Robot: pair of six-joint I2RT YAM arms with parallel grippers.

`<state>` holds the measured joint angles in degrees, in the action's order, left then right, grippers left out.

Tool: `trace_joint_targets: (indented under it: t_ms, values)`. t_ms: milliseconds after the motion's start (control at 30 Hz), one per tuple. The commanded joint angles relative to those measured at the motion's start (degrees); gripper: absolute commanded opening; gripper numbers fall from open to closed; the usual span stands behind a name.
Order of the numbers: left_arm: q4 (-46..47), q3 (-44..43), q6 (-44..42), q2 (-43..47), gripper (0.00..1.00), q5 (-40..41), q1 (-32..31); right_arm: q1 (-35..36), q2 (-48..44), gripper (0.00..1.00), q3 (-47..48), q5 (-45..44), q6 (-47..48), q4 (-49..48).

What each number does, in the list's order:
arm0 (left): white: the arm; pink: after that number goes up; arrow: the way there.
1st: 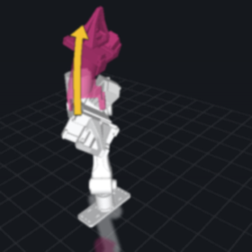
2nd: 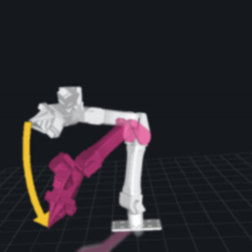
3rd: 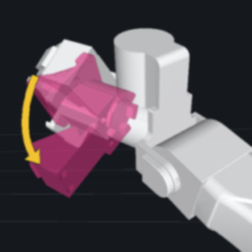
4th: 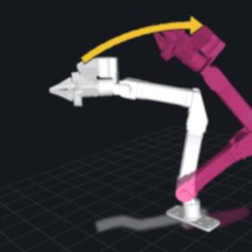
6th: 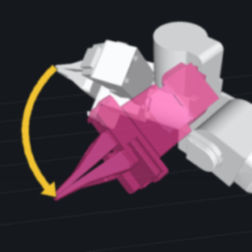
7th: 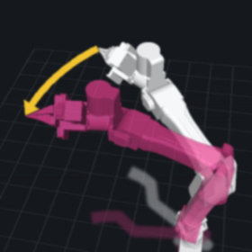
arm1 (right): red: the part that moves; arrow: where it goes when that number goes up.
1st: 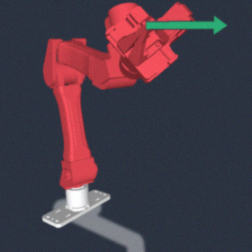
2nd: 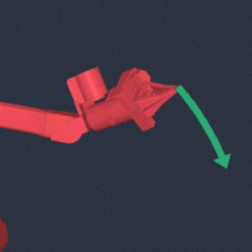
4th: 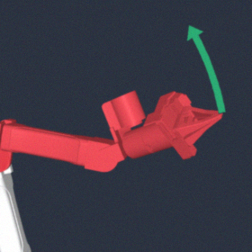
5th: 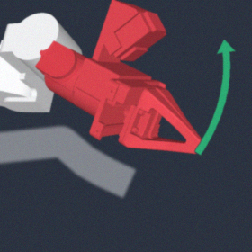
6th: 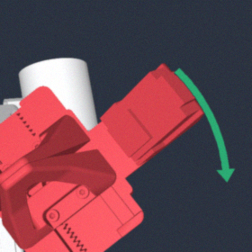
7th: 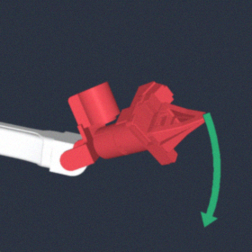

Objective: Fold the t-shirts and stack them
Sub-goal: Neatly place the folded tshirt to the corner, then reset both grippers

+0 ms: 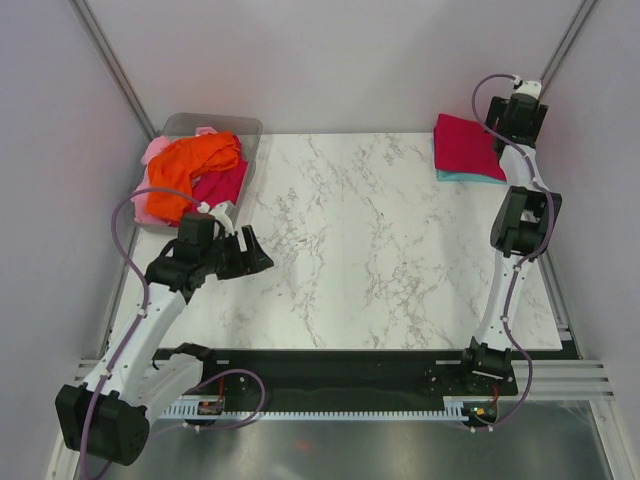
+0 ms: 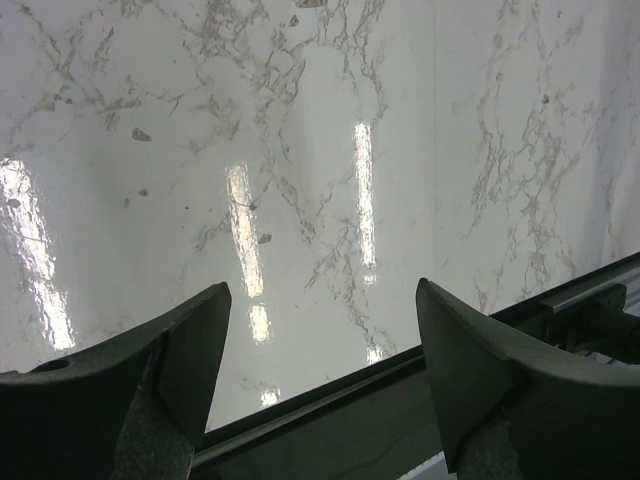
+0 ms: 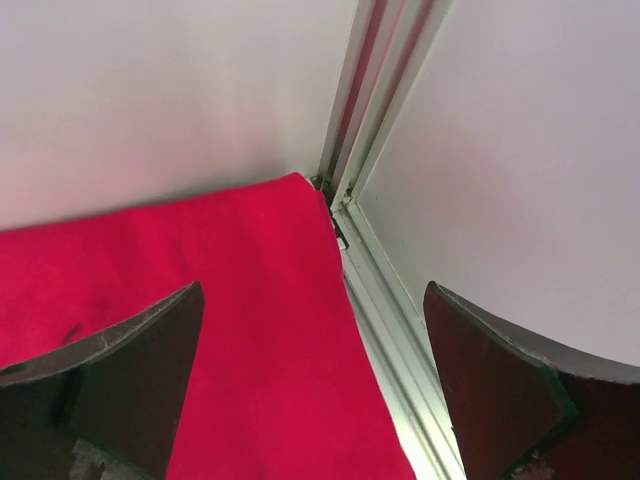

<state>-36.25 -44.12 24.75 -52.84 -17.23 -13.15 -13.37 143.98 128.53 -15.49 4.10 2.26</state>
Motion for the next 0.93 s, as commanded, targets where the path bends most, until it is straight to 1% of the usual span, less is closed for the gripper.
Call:
trace_joint_targets:
  t_ms: [0, 33, 67, 100, 133, 167, 267, 300, 333, 367, 400, 433, 467, 500, 533, 567, 600, 633, 667, 700, 767, 800, 867, 900]
  values:
    - [1.71, 0.00, -2.17, 1.77, 0.82, -1.75, 0.14, -0.17, -15.88, 0.98, -4.22, 0.01, -6.45, -6.83]
    - [1.71, 0.00, -2.17, 2.12, 0.82, -1.75, 0.14, -0.17, -18.10, 0.98, -6.25, 1.06, -7.78, -7.09]
    - [1.80, 0.08, -2.17, 2.39, 0.82, -1.49, 0.14, -0.17, -20.30, 0.98, -10.36, 4.64, -8.92, -7.53]
    - [1.71, 0.09, -2.17, 2.65, 0.82, -1.49, 0.14, -0.17, -23.89, 0.98, -12.06, 6.76, -12.06, -7.36]
    - [1.80, 0.00, -2.08, 3.18, 0.82, -1.49, 0.14, -0.17, -25.58, 0.98, -13.55, 8.61, -13.58, -6.66]
    - [1.80, 0.00, -2.08, 3.44, 0.82, -1.40, 0.14, -0.17, -27.16, 0.98, -15.05, 12.72, -15.24, -5.96]
    - [1.80, 0.09, -2.08, 5.02, 0.83, -1.14, 0.14, -0.08, -34.89, 0.98, -23.39, 17.14, -23.06, -3.32]
    - [1.80, 0.09, -2.16, 5.46, 0.83, -0.96, 0.14, 0.01, -40.04, 0.98, -29.68, 20.98, -24.74, -3.66]
    - [1.88, 0.09, -2.17, 5.90, 0.83, -1.13, 0.14, 0.88, -43.05, 0.98, -33.31, 21.98, -28.23, -4.02]
    - [1.97, 0.17, -2.25, 6.43, 0.84, -1.22, 0.14, 1.76, -46.13, 0.98, -40.22, 22.69, -28.96, -4.11]
    - [1.97, 0.17, -2.34, 6.52, 0.84, -1.40, 0.23, 3.16, -52.51, 0.98, -43.77, 23.13, -28.97, -3.50]
    - [1.97, 0.00, -2.43, 6.69, 0.84, -1.66, 0.14, 7.00, -55.97, 0.98, -47.11, 22.17, -28.80, -2.71]
    - [1.97, 0.08, -2.43, 7.04, 0.83, -2.01, 0.14, 9.56, -59.14, 0.98, -53.32, 20.69, -27.66, -2.27]
    - [2.15, 0.09, -2.25, 7.31, 0.83, -2.10, 0.14, 12.28, -65.61, 0.98, -56.34, 18.50, -26.87, 1.31]
    - [2.24, 0.17, -2.25, 7.49, 0.83, -2.28, 0.14, 18.14, -68.63, 0.98, -59.24, 16.99, -26.60, 2.73]
    - [2.50, 0.35, -2.08, 7.66, 0.83, -2.45, 0.14, 20.37, -71.71, 0.98, -62.14, 16.98, -27.56, 3.88]
    - [2.59, 0.35, -2.08, 7.75, 0.83, -2.54, 0.14, 22.22, -77.57, 0.98, -68.18, 17.59, -27.91, 5.37]
    - [2.59, 0.35, -1.99, 7.75, 0.83, -2.45, 0.14, 25.55, -80.67, 0.98, -71.37, 16.99, -29.05, 6.17]
    - [2.59, 0.35, -1.99, 7.66, 0.83, -2.54, 0.14, 26.54, -83.57, 0.98, -78.27, 17.07, -30.97, 6.61]
    - [2.59, 0.26, -2.16, 7.66, 0.83, -2.89, 0.14, 26.81, -89.52, 0.98, -81.48, 17.42, -31.34, 7.92]
    - [2.68, 0.35, -2.08, 7.75, 0.83, -3.68, 0.14, 26.81, -95.44, 0.98, -89.20, 15.85, -32.66, 10.20]
    - [2.76, 0.44, -2.08, 8.01, 0.83, -3.60, 0.14, 26.81, -100.60, 0.98, -90.81, 16.19, -32.92, 12.57]
    - [2.76, 0.44, -2.17, 8.28, 0.83, -2.81, 0.14, 26.90, -104.50, 0.98, -93.01, 20.21, -34.23, 15.04]
    - [2.68, 0.44, -2.08, 8.37, 0.83, -2.54, 0.14, 26.90, -107.83, 0.98, -93.37, 21.36, -36.07, 17.84]
